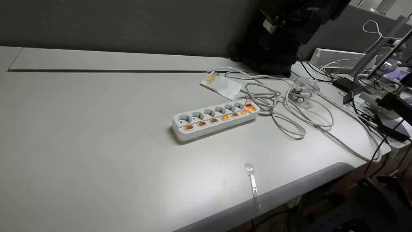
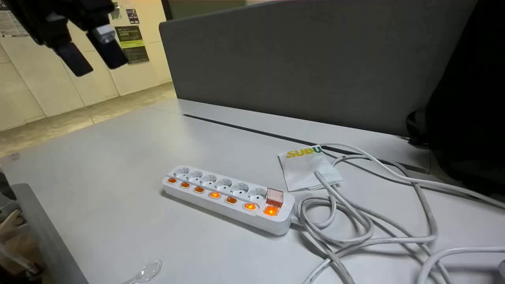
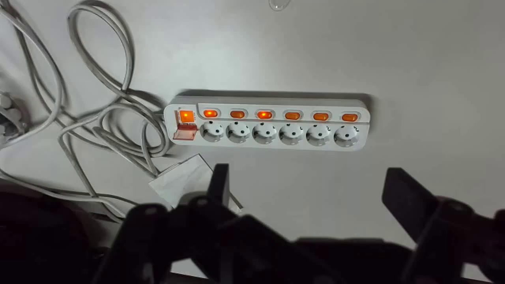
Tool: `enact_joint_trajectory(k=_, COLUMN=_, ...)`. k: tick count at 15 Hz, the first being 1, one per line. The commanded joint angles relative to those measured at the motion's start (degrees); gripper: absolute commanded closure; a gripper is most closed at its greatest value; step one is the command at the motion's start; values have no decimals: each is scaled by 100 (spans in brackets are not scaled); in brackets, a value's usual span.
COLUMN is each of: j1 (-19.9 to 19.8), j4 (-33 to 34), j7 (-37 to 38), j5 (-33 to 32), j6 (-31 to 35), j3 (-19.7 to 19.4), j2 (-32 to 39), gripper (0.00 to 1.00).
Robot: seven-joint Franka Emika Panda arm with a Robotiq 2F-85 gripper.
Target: Turn off the middle switch on the adapter
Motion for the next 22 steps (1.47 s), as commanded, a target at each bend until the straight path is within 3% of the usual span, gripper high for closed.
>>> enact_joint_trajectory(k=1, j1=63, j4=11, j7=41, j5=-54, j6=-23, j3=-66, j2=-2, gripper=0)
enact_joint_trajectory(k=12, j1=63, j4=11, j7=40, j5=-54, j6=-23, j3=-66, j2=-2, gripper=0)
enact_joint_trajectory(k=19, j1=130, j4=66, j7=99, j5=105, j6=458, j3=-73, j2=1204, gripper=0)
enact_joint_trajectory(k=20, j1=216, j4=103, j7=-31, j5=241, j6=455, j3=-155, j2=1469, gripper=2)
enact_joint_trajectory(k=21, j1=251, j4=123, j7=-42, j5=345, j6=503, j3=-174, j2=1687, gripper=25)
enact_joint_trajectory(k=22, j1=280, j4=136, j7=-49, j5=440, j6=607, j3=-185, j2=1911, gripper=27)
